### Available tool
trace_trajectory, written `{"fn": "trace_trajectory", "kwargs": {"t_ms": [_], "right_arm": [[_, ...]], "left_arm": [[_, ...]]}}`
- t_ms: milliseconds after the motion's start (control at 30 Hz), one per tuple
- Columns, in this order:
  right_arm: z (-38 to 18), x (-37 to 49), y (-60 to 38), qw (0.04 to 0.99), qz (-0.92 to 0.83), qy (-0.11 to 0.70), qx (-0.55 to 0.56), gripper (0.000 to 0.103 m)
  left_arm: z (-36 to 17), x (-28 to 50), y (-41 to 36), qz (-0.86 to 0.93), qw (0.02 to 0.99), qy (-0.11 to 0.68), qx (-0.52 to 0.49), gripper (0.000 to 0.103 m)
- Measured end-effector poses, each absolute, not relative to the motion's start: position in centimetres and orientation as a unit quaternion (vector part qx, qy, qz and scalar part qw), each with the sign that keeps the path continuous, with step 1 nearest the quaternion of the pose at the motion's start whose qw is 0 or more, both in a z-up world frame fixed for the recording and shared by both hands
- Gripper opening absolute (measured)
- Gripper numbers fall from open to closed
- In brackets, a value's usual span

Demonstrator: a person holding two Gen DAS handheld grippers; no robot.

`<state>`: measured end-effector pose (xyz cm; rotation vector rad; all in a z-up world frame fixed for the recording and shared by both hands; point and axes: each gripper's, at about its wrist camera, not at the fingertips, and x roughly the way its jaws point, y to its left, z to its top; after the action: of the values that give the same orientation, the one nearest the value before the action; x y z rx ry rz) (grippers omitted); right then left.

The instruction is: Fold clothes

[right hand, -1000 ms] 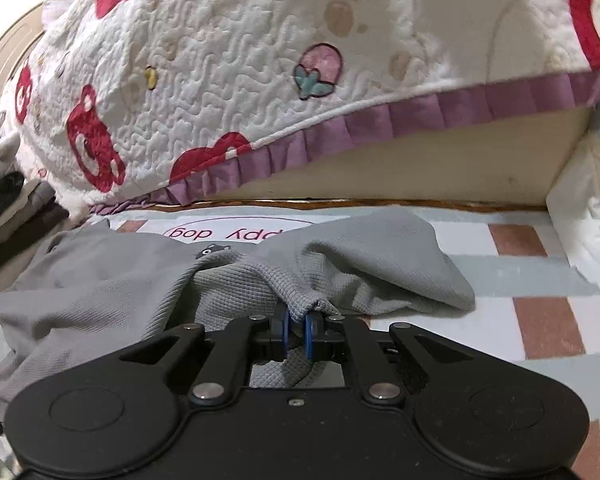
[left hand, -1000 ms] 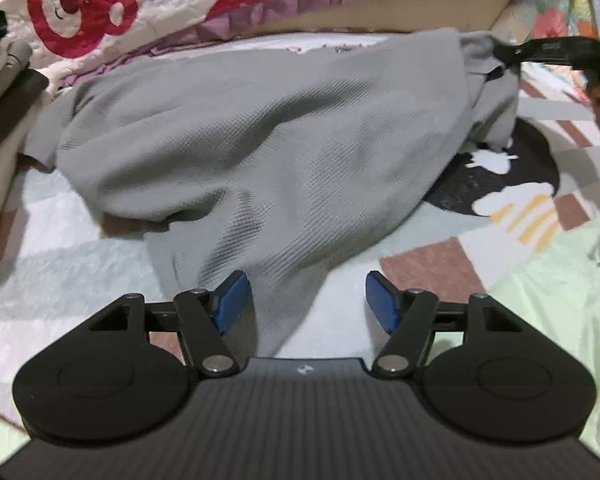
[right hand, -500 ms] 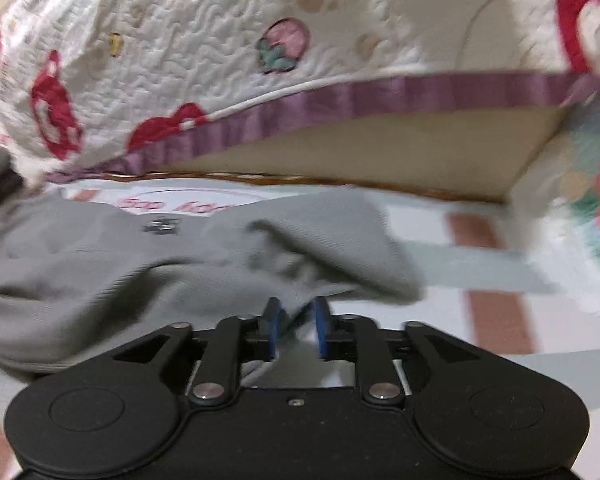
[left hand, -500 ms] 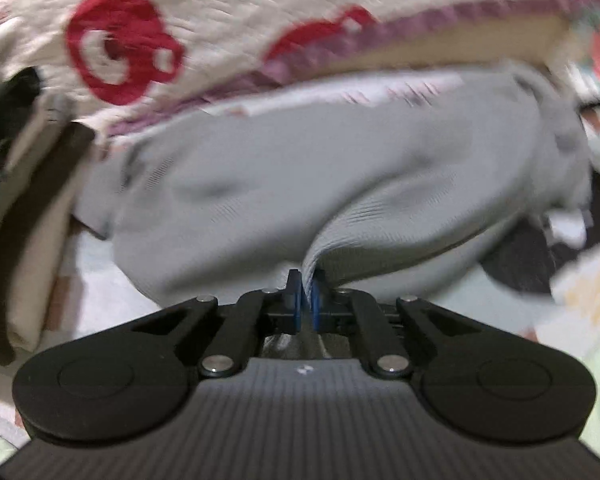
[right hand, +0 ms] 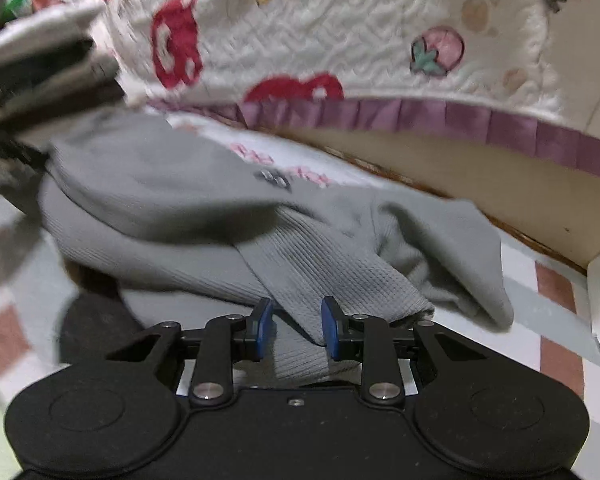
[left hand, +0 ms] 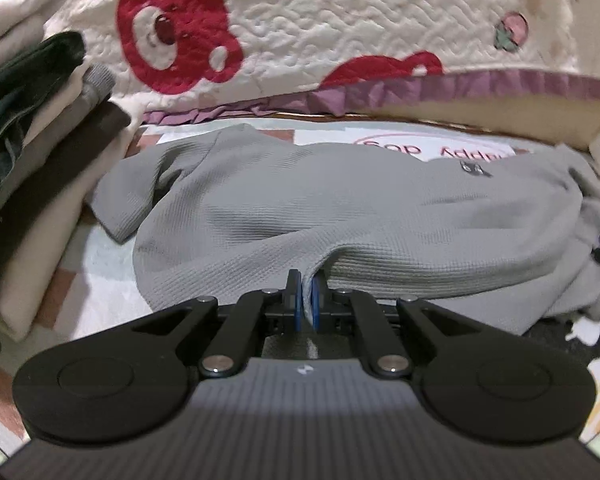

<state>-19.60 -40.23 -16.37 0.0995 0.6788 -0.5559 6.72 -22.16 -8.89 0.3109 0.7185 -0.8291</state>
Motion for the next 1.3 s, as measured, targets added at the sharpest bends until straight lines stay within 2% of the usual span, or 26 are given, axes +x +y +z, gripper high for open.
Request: {"fn": "trace_trajectory", "kwargs": {"t_ms": [67,233,333,433,500,567,600,633,667,700,733,767,1000,1200,1300], "right_arm": [[-15.0,-20.6,-40.6,0.913,-0.289,0.281,0.069,0.000],[-11.8,-23.0,-41.8,0.912,-0.350,0.195,0.088,0.000],[-11.7,-23.7,-42.7,0.913,-0.332,0.217,0.101,0.000],[-12.4,-23.1,-41.8,0.927,-0.265,0.245,0.105,0.007],[-13.6,-21.7,-41.1,0.925,-0.248,0.278,0.078,0.026],[-14.9,-20.3,-40.8,0.918,-0.238,0.311,0.055,0.041],[-15.5,-19.9,-41.0,0.915,-0.235,0.324,0.052,0.047],[-16.2,-19.6,-41.0,0.911,-0.234,0.336,0.048,0.048],[-16.7,-19.6,-40.9,0.907,-0.239,0.343,0.040,0.046],[-17.2,-19.6,-40.7,0.904,-0.246,0.349,0.025,0.041],[-17.3,-19.8,-40.6,0.902,-0.253,0.349,0.018,0.031],[-16.9,-20.2,-40.6,0.903,-0.260,0.340,0.022,0.000],[-11.2,-24.6,-44.0,0.917,-0.299,0.201,0.170,0.001],[-12.3,-26.8,-46.8,0.895,-0.308,0.170,0.273,0.001],[-13.2,-27.5,-48.1,0.884,-0.287,0.141,0.340,0.001]], "left_arm": [[-8.8,6.6,-21.8,-0.396,0.841,0.338,0.145,0.005],[-9.0,5.1,-21.6,-0.416,0.824,0.330,0.199,0.005],[-9.5,4.9,-21.4,-0.409,0.825,0.333,0.203,0.005],[-9.4,5.8,-20.7,-0.394,0.836,0.345,0.165,0.005],[-9.2,6.6,-20.4,-0.385,0.840,0.356,0.140,0.005],[-9.0,6.9,-20.2,-0.379,0.842,0.360,0.129,0.005],[-9.1,7.0,-20.2,-0.378,0.842,0.363,0.125,0.005],[-9.1,7.1,-20.1,-0.377,0.842,0.367,0.121,0.005],[-9.2,7.2,-20.0,-0.376,0.841,0.371,0.116,0.005],[-9.4,7.3,-19.9,-0.374,0.841,0.375,0.112,0.006],[-9.5,7.4,-19.9,-0.374,0.841,0.377,0.109,0.006],[-9.7,7.4,-19.8,-0.373,0.840,0.378,0.109,0.006],[-9.3,7.2,-19.0,-0.388,0.841,0.366,0.089,0.008],[-9.8,5.6,-19.6,-0.415,0.824,0.363,0.128,0.010],[-10.6,4.8,-19.9,-0.414,0.820,0.363,0.151,0.016]]}}
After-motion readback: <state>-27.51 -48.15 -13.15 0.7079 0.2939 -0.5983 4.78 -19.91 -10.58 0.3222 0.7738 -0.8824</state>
